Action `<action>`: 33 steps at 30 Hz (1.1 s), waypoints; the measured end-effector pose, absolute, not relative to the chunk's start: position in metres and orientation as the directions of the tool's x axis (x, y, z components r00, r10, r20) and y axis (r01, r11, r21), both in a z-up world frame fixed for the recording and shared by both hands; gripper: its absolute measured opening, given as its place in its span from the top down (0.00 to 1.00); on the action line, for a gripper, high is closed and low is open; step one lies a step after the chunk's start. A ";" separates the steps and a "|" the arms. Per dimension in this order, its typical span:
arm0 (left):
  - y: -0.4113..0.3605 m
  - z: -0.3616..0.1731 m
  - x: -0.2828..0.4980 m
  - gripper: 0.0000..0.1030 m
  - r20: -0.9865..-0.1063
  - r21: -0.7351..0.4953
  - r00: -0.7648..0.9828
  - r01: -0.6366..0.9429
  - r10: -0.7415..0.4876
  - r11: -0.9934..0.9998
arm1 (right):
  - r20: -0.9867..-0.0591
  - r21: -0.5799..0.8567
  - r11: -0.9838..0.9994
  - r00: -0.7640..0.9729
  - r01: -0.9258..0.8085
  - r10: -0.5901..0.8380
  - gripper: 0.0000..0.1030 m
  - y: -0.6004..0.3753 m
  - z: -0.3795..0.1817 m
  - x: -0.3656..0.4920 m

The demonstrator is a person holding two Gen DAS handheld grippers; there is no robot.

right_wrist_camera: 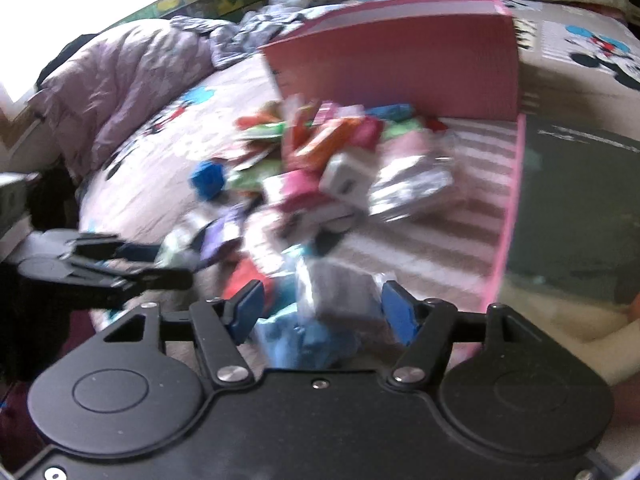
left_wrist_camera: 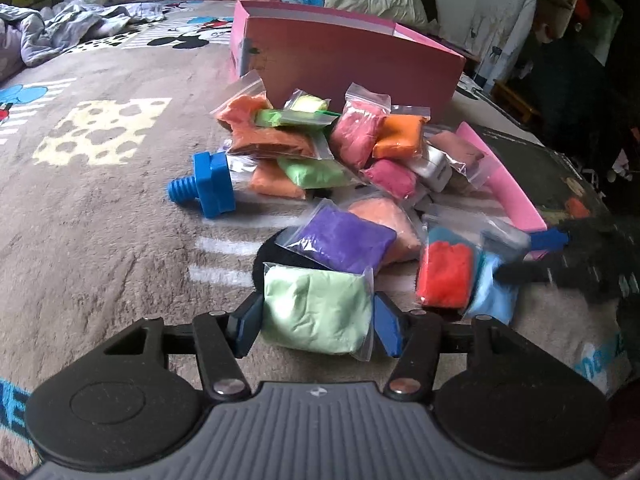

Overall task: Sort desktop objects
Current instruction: 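Close the left tool on the light green clay packet, then lift the light green packet with the left tool over the pink shoebox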

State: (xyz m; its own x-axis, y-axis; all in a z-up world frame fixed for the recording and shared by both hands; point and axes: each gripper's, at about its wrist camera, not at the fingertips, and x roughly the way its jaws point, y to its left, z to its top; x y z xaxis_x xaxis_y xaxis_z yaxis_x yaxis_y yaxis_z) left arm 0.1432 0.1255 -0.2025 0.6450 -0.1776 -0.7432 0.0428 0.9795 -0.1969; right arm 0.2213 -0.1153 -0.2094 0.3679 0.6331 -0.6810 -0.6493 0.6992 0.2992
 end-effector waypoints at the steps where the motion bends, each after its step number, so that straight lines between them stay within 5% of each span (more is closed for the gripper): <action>1: 0.126 -0.201 0.142 0.44 -0.740 -0.200 0.648 0.040 -0.178 0.979 | -0.681 0.287 0.686 0.361 -0.668 0.637 0.36 -0.112 -0.208 0.213; 14: 0.128 -0.186 0.134 0.44 -0.712 -0.229 0.674 0.044 -0.198 0.972 | -0.671 0.235 0.697 0.406 -0.678 0.621 0.35 -0.129 -0.201 0.210; 24: 0.122 -0.181 0.131 0.44 -0.701 -0.236 0.681 0.059 -0.211 0.970 | -0.666 0.487 0.701 0.298 -0.521 0.684 0.36 -0.131 -0.232 0.192; 33: 0.119 -0.170 0.134 0.44 -0.692 -0.222 0.693 0.059 -0.200 0.973 | -0.600 0.542 0.683 0.343 -0.490 0.723 0.74 -0.137 -0.237 0.195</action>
